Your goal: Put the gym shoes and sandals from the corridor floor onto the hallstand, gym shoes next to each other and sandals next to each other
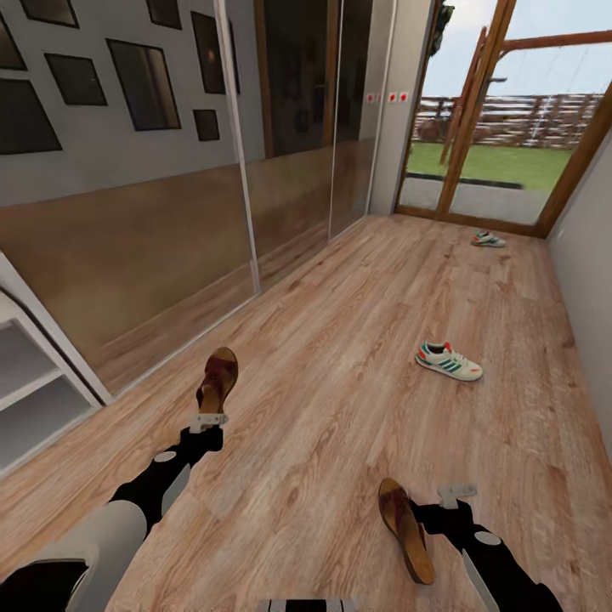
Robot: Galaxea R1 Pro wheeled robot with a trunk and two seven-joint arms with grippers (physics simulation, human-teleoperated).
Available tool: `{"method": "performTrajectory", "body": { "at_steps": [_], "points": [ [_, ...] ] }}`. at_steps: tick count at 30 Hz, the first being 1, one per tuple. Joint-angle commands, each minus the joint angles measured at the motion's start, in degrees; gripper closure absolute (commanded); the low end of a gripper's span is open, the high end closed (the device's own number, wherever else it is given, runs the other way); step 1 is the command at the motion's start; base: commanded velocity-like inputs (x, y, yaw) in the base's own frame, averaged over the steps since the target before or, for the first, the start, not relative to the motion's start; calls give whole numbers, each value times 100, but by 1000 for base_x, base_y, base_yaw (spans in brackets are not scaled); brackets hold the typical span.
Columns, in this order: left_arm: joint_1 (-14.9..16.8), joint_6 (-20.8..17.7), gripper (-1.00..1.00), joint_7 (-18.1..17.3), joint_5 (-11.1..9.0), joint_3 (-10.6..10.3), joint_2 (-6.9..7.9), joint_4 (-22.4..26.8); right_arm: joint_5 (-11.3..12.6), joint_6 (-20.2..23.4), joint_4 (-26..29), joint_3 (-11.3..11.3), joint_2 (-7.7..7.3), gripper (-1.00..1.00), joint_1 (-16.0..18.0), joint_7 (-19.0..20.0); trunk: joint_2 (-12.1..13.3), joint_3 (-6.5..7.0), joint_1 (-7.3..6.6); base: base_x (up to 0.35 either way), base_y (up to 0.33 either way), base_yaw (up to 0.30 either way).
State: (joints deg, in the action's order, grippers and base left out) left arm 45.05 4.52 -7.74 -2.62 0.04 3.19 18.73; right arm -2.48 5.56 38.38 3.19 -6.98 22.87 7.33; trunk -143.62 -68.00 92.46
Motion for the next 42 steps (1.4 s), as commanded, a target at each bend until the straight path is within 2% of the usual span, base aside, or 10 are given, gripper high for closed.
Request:
{"method": "performTrajectory", "body": {
  "at_steps": [1,8,42],
  "points": [
    [15,-18,100,-32,-8,6,-1,-3,-26,32,12,26,4,-100,2,42,-4,-37,1,0,0,0],
    [14,-105,100,-34,-9,5,-10,-8,-25,32,12,24,4,-100,-2,41,-13,-256,19,0,0,0],
    [-2,-66,100,-43,-1,-74,-2,1,-24,32,12,24,4,-100,-1,41,-58,-1321,107,0,0,0]
  ]
}}
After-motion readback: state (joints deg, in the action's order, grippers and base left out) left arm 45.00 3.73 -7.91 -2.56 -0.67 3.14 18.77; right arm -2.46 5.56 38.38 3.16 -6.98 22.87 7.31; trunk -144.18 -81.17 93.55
